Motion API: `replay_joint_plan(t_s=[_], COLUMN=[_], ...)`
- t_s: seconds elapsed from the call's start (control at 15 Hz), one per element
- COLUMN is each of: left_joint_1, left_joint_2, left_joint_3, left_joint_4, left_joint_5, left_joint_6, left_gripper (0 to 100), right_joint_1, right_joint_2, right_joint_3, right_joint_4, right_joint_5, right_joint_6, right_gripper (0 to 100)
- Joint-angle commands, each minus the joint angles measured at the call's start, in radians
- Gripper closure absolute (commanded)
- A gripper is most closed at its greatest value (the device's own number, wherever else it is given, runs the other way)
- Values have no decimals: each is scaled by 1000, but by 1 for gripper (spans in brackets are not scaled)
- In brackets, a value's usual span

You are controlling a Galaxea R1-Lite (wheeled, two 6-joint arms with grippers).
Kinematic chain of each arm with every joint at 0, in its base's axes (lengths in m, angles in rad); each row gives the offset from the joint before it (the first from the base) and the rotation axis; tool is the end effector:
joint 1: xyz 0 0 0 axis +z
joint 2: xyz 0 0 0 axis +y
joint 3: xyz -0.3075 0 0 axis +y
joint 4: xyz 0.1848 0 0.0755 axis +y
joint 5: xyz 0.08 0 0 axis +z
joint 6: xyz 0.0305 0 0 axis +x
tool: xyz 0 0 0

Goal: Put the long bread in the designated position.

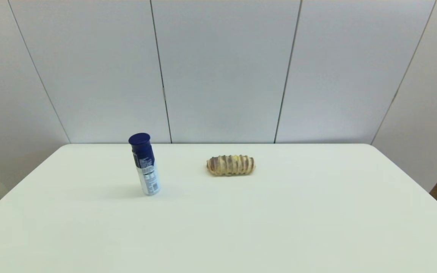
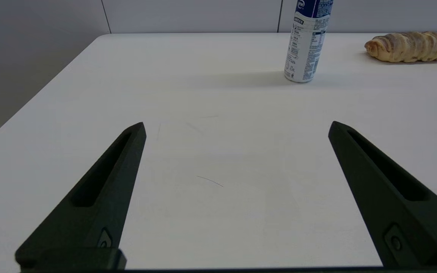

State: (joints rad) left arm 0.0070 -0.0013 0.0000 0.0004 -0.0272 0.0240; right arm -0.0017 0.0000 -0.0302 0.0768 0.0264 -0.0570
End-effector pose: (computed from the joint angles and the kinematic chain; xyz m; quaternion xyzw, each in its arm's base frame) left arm -0.0123 -0.0009 0.0754 0.0120 -0.0006 -0.0101 0.9999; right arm -0.0147 0.0008 0.0759 -0.0282 0.0229 0.0130 0.9993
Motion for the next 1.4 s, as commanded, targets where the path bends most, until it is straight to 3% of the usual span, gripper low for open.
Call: replay_joint_plan(t_s=[0.07, 1.4], left_joint_1=[1, 1], left_joint_2=[1, 1], left_joint_3=[0, -2], left_joint_4=[0, 3], left_joint_5=[0, 23], left_joint_6=[1, -30], left_gripper=[0, 0], right_joint_1=[0, 0], right_joint_2=[2, 2], right_joint_3=[1, 1], right_joint_4=[0, 0], right_joint_5=[1, 1], right_joint_6=[2, 2], right_gripper=[0, 0])
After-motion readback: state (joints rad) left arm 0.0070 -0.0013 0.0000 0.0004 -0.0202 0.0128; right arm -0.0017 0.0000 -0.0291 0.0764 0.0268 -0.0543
